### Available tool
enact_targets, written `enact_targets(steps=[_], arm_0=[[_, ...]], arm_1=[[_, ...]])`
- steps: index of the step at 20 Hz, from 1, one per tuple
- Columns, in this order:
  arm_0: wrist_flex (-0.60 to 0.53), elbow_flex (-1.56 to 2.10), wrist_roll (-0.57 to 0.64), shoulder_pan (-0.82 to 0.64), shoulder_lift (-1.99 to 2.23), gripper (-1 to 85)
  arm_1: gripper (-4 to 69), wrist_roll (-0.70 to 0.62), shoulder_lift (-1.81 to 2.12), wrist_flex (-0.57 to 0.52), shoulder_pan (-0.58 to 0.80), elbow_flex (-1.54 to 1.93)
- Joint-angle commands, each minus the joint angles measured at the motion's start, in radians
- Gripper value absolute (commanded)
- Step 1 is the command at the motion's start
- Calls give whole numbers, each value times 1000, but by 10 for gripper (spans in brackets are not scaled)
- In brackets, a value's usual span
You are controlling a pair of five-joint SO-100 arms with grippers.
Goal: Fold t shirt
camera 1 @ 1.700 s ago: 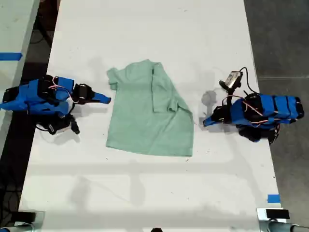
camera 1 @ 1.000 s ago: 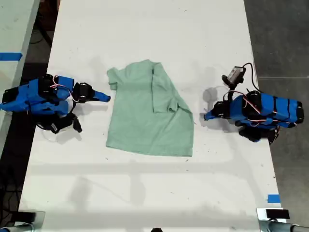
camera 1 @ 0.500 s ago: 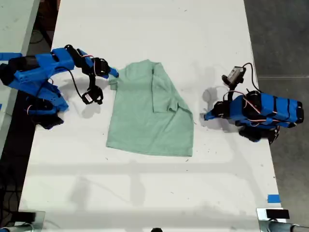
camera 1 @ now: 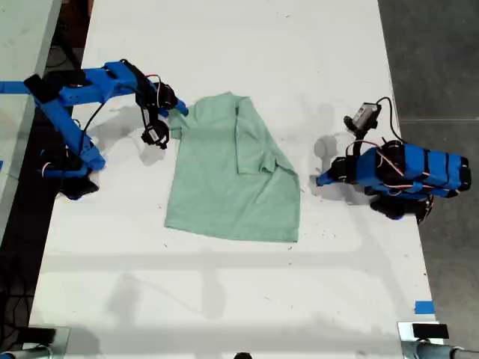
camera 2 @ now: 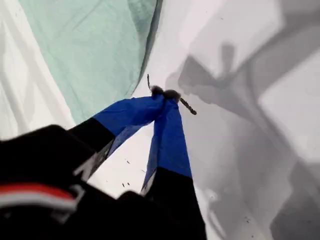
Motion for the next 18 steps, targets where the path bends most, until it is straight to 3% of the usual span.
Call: enact_targets(steps=[1,5,8,13,15,18], arm_0=[[163,-179,-34,-28,-193,-2],[193,-172,-86,123,49,-2],[273,-293,-213,322,129,-2],[192,-474,-453,637,51,-1],[195,-575,-471,675,-43,233],[230,-632,-449,667,-2,215]], arm_1=[[-18,-15,11,3,2,35],[-18,-15,11,3,3,35],[-18,-14,11,3,5,35],[-18,-12,11,3,2,35],[-18,-12,11,3,0,35],[-18,-12,11,3,-3,35]])
